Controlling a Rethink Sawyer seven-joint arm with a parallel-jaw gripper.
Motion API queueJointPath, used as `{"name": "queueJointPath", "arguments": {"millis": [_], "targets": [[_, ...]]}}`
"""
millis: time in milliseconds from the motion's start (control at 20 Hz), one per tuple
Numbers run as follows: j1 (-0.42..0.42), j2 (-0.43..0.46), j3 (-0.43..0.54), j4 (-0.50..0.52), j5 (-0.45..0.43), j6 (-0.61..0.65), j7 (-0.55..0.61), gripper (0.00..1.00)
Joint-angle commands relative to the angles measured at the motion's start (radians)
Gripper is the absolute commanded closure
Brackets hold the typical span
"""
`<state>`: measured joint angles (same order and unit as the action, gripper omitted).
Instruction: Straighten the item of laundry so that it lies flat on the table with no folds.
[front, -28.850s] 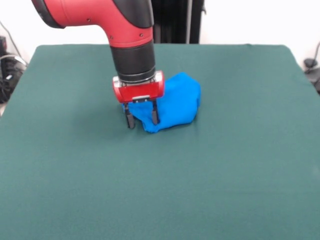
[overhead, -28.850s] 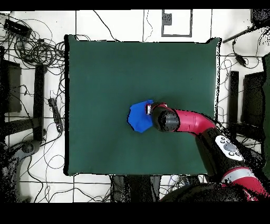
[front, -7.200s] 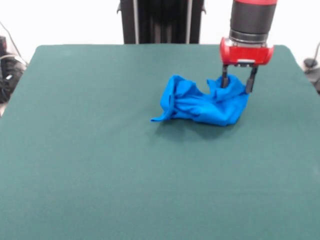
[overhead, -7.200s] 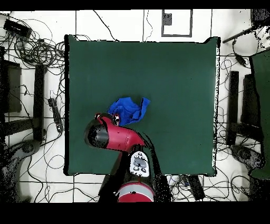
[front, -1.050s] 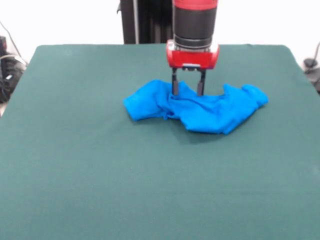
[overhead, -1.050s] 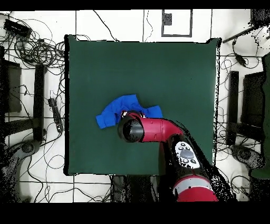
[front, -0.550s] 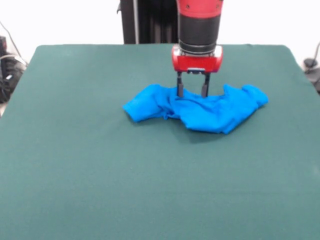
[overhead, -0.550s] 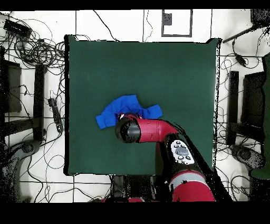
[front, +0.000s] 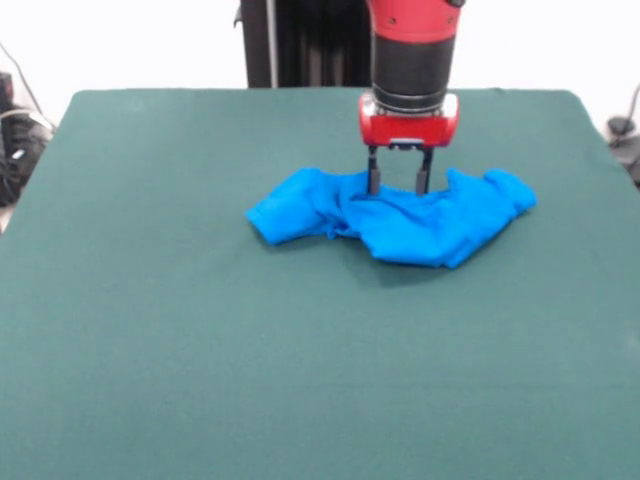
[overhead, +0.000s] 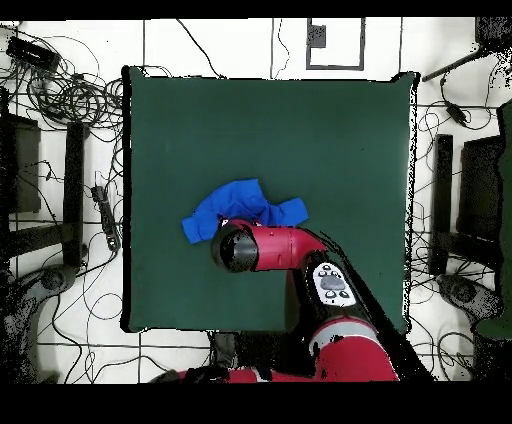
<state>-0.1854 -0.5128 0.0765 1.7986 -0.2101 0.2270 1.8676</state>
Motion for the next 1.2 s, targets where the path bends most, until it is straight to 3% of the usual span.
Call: {"name": "queueJointPath", "arguments": {"millis": [50, 100, 150, 900, 950, 1200], "targets": [[0.039, 0.053, 0.036, -0.057, 0.034, -0.021, 0.141, 0.00], [0.040, 0.052, 0.031, -0.056, 0.037, -0.028, 0.149, 0.00], [0.037, 0.052, 0.030, -0.051, 0.041, -0.051, 0.159, 1.00], [0.040, 0.045, 0.032, -0.051, 0.049, -0.047, 0.162, 1.00], [0.039, 0.047, 0.028, -0.051, 0.052, -0.045, 0.165, 0.00], [0.057, 0.052, 0.009, -0.074, 0.038, -0.001, 0.140, 0.00]]}}
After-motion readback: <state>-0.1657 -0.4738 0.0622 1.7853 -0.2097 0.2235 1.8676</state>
